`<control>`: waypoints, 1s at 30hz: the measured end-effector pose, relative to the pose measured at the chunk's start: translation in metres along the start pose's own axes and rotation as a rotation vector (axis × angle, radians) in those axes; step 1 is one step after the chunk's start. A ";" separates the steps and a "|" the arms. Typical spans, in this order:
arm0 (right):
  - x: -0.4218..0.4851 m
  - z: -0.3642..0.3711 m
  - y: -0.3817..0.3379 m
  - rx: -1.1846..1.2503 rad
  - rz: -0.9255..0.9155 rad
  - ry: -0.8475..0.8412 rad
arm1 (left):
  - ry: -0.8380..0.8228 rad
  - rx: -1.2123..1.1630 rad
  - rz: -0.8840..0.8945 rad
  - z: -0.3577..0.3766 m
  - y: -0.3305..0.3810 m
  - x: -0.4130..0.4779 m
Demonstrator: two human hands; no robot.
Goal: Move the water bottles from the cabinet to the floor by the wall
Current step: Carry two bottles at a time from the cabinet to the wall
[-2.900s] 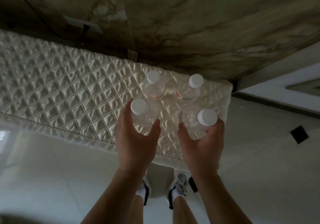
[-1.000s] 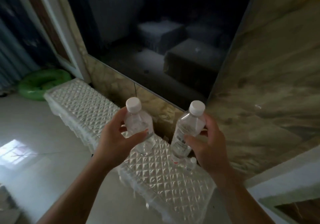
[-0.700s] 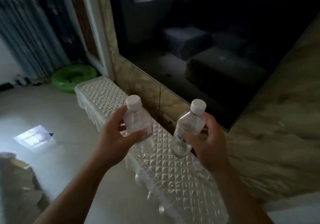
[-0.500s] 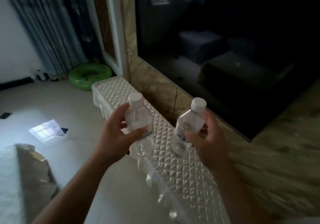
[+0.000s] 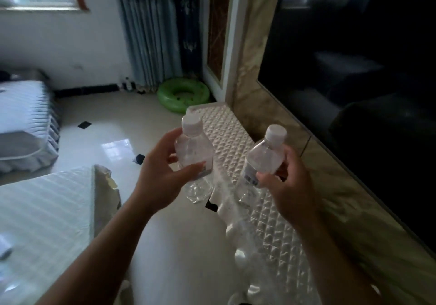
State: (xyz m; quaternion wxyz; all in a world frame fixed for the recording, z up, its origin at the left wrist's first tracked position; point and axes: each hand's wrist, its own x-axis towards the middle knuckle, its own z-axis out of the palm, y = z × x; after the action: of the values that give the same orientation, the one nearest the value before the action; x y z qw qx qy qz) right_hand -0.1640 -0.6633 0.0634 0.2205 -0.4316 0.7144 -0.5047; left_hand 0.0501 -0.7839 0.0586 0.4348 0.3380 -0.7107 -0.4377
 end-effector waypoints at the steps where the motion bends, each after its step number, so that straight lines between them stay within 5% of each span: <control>1: 0.010 0.008 -0.001 0.003 -0.004 -0.013 | 0.024 0.008 -0.005 -0.006 -0.004 0.006; 30: 0.377 0.195 -0.037 0.054 -0.179 -0.370 | 0.346 -0.032 -0.124 -0.112 -0.133 0.281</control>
State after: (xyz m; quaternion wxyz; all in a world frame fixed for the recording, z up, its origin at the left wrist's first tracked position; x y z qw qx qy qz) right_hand -0.2029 -1.0881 0.0658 0.3140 -0.5726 0.6066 -0.4534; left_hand 0.0558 -1.1139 0.0542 0.5283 0.4442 -0.5960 -0.4102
